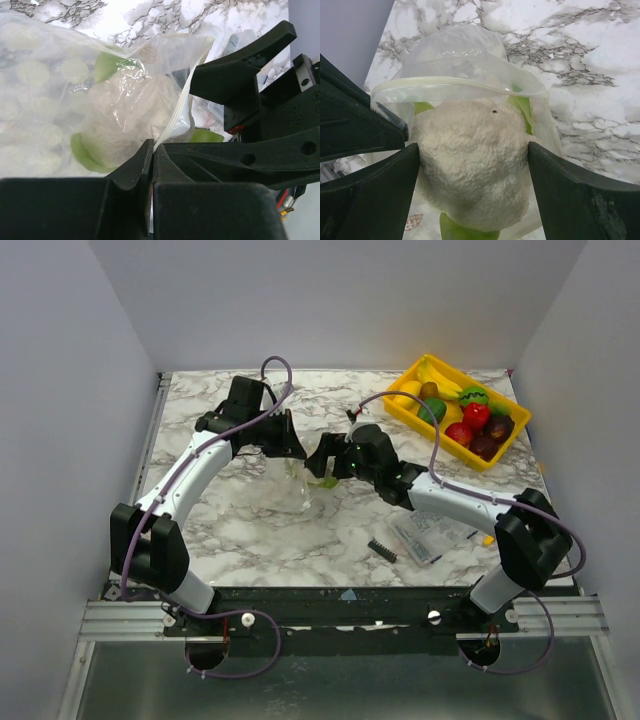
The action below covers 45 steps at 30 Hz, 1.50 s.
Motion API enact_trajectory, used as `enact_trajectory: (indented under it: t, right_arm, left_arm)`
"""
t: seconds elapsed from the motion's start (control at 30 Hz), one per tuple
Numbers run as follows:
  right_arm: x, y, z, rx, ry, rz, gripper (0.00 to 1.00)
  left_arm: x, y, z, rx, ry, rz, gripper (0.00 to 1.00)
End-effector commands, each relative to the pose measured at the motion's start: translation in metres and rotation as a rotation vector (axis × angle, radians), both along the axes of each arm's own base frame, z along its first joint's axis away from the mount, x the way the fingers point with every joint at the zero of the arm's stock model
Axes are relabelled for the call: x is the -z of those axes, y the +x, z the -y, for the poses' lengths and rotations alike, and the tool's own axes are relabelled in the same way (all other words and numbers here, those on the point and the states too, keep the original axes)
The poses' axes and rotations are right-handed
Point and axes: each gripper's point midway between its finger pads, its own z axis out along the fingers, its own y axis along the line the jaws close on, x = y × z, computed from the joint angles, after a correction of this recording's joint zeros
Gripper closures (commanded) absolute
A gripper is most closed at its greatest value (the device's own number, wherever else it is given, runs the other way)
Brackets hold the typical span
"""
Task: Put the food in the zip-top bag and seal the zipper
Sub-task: Place the fake vegetable in the zipper food storage bag, then adjust the zipper food storage bag at the center of the board.
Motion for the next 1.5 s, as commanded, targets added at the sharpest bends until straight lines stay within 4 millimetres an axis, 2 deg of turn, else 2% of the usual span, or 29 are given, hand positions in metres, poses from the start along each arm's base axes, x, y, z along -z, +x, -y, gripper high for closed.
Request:
enact_trajectory:
  t: [0.0,0.13,0.27,0.43,0.5,0.63,0.67,0.73,0.97,1.03,1.23,1.37,1.47]
  right_arm:
    - [0.0,-0.011,0.021,0.035,-0.108,-0.072,0.11]
    - [-0.01,-0.013,0.025,0.031,-0.103,-0.051,0.01]
    - [-0.009,-0.013,0.018,0.015,-0.101,-0.088,0.0]
    - [-0.029,-0.002,0.043,0.148,-0.106,-0.01,0.03]
    - [-0.028,0.003,0.049,0.173,-0.132,0.008,0.05]
    - [-0.005,0.014,0.054,0.198,-0.162,-0.011,0.11]
    - [0.007,0.015,0.055,0.191,-0.141,-0.041,0.15]
    - [0.016,0.023,0.049,0.168,-0.061,-0.051,0.19]
    - [0.061,0.032,0.034,0.052,-0.05,-0.044,0.19]
    - [0.066,0.033,0.026,0.01,-0.021,-0.017,0.2]
    - [0.069,0.032,-0.001,-0.112,0.069,0.005,0.36]
    - [0.061,0.041,-0.007,-0.104,0.075,0.005,0.58]
    - [0.036,0.042,-0.014,-0.113,0.107,0.003,0.82]
  left_arm:
    - [-0.007,-0.003,-0.001,-0.002,-0.012,0.018,1.0]
    - [-0.008,-0.003,0.0,0.003,-0.019,0.019,1.0]
    - [-0.007,-0.004,0.001,0.005,-0.022,0.018,1.0]
    - [-0.006,-0.004,0.0,0.006,-0.017,0.018,1.0]
    - [-0.008,-0.004,0.0,0.008,-0.02,0.02,1.0]
    - [-0.009,-0.004,0.001,0.01,-0.023,0.023,1.0]
    - [-0.01,-0.005,0.0,0.01,-0.024,0.024,1.0]
    - [-0.01,-0.005,0.0,0.01,-0.024,0.027,1.0]
    - [-0.009,-0.005,0.001,0.014,-0.028,0.022,1.0]
    - [-0.01,-0.005,0.002,0.016,-0.029,0.021,1.0]
    - [-0.009,-0.004,0.001,0.014,-0.027,0.019,1.0]
    - [-0.009,-0.002,-0.002,0.003,-0.016,0.027,1.0]
    - [-0.013,-0.001,-0.006,-0.012,-0.004,0.051,1.0]
